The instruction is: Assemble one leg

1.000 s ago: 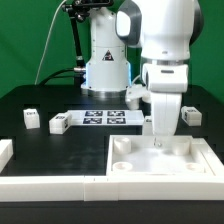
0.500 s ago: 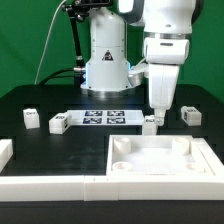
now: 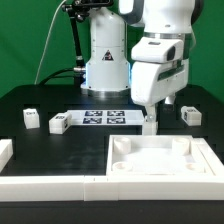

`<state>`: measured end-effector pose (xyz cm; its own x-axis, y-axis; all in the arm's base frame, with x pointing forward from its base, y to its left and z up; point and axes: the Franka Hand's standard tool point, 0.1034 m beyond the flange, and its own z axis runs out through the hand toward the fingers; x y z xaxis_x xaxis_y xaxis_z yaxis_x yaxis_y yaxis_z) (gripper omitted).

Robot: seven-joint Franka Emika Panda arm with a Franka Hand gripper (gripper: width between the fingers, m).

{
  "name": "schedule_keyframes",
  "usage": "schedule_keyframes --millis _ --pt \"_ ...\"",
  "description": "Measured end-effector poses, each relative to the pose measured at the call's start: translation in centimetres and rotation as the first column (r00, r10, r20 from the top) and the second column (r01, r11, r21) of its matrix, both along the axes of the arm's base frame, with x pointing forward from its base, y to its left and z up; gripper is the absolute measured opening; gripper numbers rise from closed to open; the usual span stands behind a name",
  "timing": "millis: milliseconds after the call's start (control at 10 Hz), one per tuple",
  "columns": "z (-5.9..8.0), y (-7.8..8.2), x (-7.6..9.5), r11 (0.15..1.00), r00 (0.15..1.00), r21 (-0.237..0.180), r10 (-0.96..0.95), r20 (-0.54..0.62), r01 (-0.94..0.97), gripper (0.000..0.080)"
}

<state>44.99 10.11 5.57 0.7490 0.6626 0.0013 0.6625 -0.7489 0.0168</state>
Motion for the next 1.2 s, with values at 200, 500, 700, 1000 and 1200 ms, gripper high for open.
schedule_keyframes --millis 200,500,700,1000,1200 --pt "-0.1 1.8 -0.7 0.955 0.956 0.019 -0.295 -0.007 0.295 0.0649" --pt "-0.1 3.3 -1.2 0.821 0.822 0.027 -0.568 -0.044 0.570 0.0649" --pt "-0.1 3.4 -1.2 0.766 0.766 0.027 -0.640 -0.052 0.642 0.0649" --pt "-1.2 6.4 -4.8 0.762 0.762 0.036 -0.645 -0.055 0.647 0.0649" --pt "-1.1 7.8 -6.0 0.786 0.787 0.033 -0.615 -0.058 0.617 0.0649"
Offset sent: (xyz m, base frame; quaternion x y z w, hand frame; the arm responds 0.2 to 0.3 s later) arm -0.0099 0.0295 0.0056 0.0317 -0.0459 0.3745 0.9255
